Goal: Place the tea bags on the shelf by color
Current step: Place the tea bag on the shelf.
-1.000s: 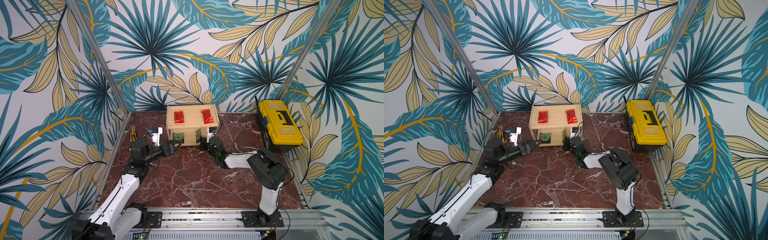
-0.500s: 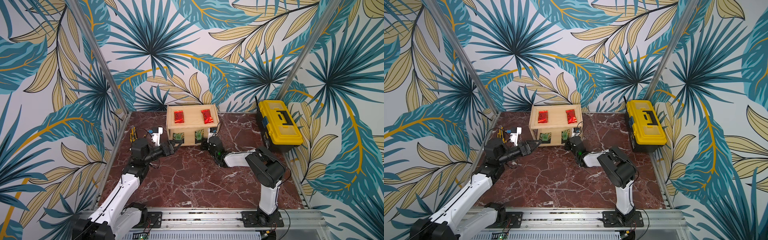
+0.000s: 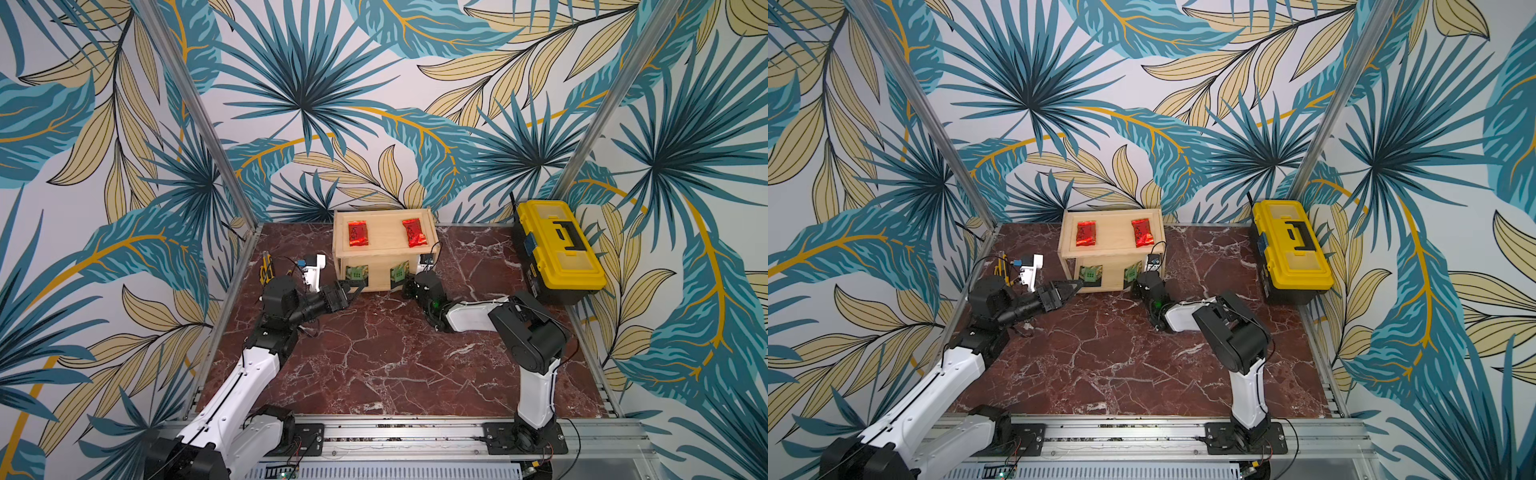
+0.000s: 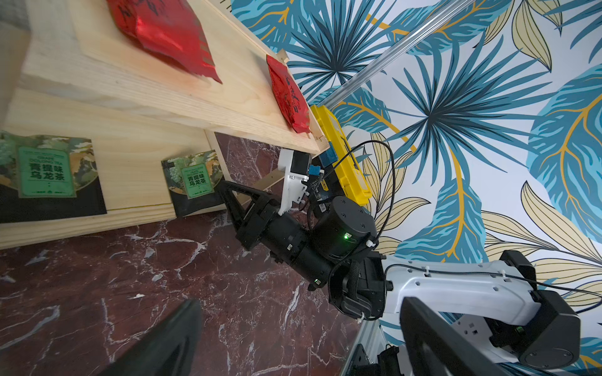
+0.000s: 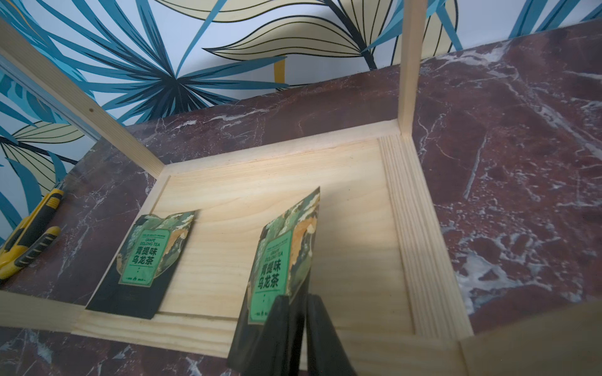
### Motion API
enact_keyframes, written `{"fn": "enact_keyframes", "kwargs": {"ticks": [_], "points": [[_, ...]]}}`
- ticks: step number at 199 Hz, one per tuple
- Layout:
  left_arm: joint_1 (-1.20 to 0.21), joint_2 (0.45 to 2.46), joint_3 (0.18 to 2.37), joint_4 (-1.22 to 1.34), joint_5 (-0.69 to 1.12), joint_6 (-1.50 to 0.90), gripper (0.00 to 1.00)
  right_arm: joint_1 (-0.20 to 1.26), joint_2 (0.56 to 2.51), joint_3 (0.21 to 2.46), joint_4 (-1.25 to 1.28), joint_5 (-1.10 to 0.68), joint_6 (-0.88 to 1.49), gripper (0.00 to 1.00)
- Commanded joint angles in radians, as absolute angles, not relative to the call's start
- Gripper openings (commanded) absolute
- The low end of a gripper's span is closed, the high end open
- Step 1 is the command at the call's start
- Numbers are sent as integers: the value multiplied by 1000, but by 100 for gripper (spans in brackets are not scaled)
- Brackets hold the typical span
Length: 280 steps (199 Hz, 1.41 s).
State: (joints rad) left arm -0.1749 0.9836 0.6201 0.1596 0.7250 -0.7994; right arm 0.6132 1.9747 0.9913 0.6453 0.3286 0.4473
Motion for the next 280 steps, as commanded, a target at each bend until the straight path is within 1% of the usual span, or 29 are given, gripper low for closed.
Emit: {"fn": "enact_keyframes", "kwargs": {"ticks": [1, 20, 59, 79, 101, 128, 147, 164, 182, 280], "points": [[-168, 967, 618, 169, 727, -779, 100, 610, 1970, 997, 610, 369, 439, 21], [-168, 960, 618, 163, 726, -778, 100, 609, 1967, 1003, 592, 379, 444, 22], [-168, 944, 618, 147, 718, -770, 100, 609, 1955, 1001, 556, 394, 454, 27], [-169, 943, 617, 146, 718, -770, 100, 610, 1935, 993, 543, 381, 453, 31], [-168, 943, 617, 148, 718, -770, 100, 609, 1910, 987, 526, 352, 446, 31], [-169, 941, 619, 148, 718, -770, 100, 612, 1867, 939, 559, 271, 442, 23], [-168, 940, 620, 147, 720, -769, 100, 612, 1852, 905, 576, 206, 472, 12], [-169, 938, 618, 149, 721, -769, 100, 614, 1869, 885, 609, 171, 506, 4], [-168, 937, 615, 150, 721, -769, 100, 614, 1906, 882, 659, 144, 528, 0], [-169, 922, 620, 134, 719, -762, 100, 604, 2042, 990, 705, 128, 595, 0]]}}
